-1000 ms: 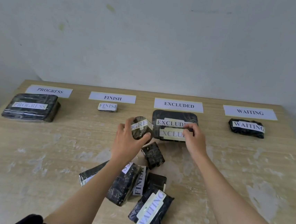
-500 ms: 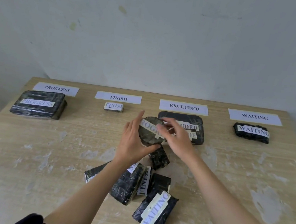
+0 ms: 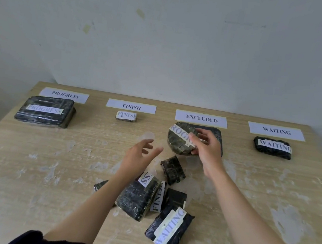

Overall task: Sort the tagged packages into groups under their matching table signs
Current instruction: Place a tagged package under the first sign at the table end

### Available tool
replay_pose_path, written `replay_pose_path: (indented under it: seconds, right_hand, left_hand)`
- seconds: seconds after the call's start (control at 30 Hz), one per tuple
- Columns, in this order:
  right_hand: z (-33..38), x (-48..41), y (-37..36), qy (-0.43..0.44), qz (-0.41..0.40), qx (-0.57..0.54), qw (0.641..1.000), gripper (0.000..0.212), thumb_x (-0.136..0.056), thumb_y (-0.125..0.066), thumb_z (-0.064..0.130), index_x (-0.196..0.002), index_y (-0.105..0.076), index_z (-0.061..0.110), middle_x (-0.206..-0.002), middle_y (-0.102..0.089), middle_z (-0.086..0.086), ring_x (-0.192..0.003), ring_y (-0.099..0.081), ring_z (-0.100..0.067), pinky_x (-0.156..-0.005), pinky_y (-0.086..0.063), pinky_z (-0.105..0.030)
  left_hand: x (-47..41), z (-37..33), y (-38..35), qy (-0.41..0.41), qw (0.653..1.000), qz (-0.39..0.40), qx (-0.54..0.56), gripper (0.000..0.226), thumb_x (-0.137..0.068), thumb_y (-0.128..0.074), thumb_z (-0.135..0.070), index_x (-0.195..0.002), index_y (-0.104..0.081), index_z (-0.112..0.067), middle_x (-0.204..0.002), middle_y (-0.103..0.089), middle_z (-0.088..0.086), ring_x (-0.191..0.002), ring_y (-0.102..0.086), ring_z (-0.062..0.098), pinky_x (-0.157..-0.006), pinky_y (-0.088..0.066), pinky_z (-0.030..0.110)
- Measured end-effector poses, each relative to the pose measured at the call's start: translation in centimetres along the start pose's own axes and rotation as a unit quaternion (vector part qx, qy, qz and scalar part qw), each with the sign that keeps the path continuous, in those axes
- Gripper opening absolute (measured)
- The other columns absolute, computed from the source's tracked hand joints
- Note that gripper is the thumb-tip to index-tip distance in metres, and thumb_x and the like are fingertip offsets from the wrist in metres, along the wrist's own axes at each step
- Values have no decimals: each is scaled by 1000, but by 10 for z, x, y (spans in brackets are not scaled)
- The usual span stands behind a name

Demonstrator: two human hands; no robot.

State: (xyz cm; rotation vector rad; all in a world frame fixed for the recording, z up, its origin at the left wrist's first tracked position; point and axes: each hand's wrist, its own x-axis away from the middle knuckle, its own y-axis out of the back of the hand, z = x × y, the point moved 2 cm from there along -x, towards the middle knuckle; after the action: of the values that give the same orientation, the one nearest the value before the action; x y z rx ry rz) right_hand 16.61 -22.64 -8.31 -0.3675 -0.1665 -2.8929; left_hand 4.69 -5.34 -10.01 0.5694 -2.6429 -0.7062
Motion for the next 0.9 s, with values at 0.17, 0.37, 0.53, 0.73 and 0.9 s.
replay_pose_path:
  seconds: [0.17,0.37,0.53,0.73,0.9]
  right_hand:
    - [4,8,-33,7,98,24,995,27,-83,-70,20,-110,-63,20,-108,-64,0,-89,-68,-18,-68,-61,-36]
    - [-1,12,-106,36,209,156,965,32,-92,-56,36,-118,-62,19,-119,-61,2,-106,-60,-15,-84,-54,-35]
    - [-18,22,-165,126,298,457,828,42,-92,-51,41,-129,-49,22,-134,-46,-1,-121,-48,-18,-97,-43,-33]
    - [-27,33,-227,156,333,552,749,43,-94,-48,39,-133,-47,19,-135,-46,-4,-124,-44,-22,-96,-42,-35]
    - [-34,36,-250,153,344,579,723,43,-94,-48,40,-133,-46,21,-136,-46,-2,-124,-44,-21,-98,-43,-37]
  left_hand:
    - [-3,-12,8,74,970,30,230,54,-84,-62,-51,-128,-52,-20,-106,-70,7,-91,-68,18,-80,-53,31]
    - [-2,35,60,176,906,-145,358,33,-87,-65,-19,-115,-48,-16,-94,-65,7,-87,-66,19,-70,-54,26]
    - [15,122,119,272,802,-285,449,32,-88,-61,-11,-115,-45,-9,-103,-61,15,-85,-61,20,-68,-50,25]
    - [19,188,178,264,766,-365,459,41,-86,-61,-7,-125,-49,-5,-113,-60,18,-93,-61,25,-70,-51,28]
    - [5,214,215,257,757,-407,441,39,-88,-61,-5,-126,-54,-1,-114,-64,20,-104,-64,29,-87,-52,33]
